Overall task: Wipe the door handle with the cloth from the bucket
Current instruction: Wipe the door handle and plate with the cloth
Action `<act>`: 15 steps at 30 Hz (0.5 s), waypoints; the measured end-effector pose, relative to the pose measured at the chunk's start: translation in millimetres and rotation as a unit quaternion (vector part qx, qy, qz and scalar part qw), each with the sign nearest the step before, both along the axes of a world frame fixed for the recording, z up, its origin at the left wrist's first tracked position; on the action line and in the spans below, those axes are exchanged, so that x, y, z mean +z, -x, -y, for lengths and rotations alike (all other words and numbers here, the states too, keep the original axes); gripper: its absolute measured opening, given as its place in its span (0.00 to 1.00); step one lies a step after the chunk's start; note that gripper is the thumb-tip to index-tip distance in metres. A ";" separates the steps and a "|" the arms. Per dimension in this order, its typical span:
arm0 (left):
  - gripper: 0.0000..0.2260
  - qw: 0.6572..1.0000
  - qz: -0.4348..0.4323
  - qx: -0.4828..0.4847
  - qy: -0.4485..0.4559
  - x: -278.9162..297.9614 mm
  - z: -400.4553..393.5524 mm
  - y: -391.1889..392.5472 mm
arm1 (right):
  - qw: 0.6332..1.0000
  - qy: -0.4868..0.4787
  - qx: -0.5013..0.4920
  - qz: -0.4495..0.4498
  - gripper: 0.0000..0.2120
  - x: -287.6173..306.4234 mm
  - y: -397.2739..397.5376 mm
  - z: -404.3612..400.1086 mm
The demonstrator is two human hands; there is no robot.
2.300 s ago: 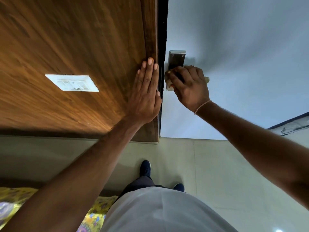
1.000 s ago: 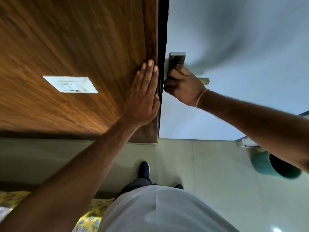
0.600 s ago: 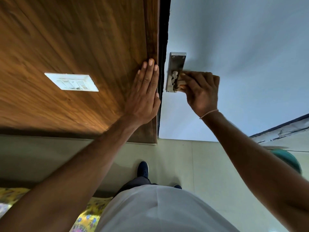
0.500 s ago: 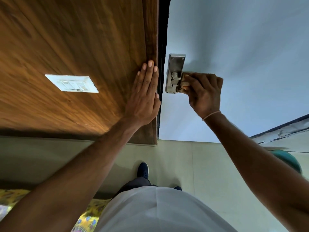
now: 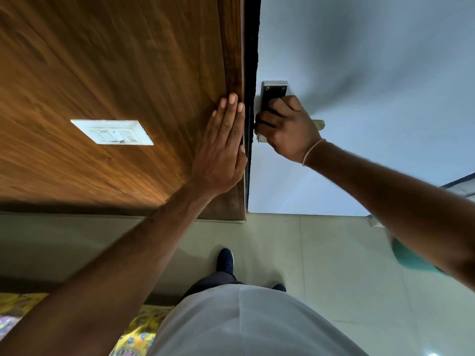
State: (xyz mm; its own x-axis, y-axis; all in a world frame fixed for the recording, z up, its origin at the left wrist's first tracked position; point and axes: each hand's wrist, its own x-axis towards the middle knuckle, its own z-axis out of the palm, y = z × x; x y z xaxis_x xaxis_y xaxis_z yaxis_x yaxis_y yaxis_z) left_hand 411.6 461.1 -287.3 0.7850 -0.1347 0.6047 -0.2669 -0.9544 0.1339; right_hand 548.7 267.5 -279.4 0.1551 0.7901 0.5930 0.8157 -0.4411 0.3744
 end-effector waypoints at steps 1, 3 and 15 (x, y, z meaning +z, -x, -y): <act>0.32 1.000 -0.001 0.002 0.000 -0.5 0.4 0.3 | 1.000 0.013 0.013 0.004 0.10 2.4 -1.8 2.0; 0.32 1.000 0.002 0.005 0.000 -1.0 1.6 0.4 | 1.000 0.002 0.026 -0.003 0.09 6.5 -0.9 9.3; 0.33 1.000 0.006 0.030 -0.003 -3.7 6.9 -1.4 | 0.967 -0.158 -0.159 -0.124 0.16 -5.8 36.7 26.8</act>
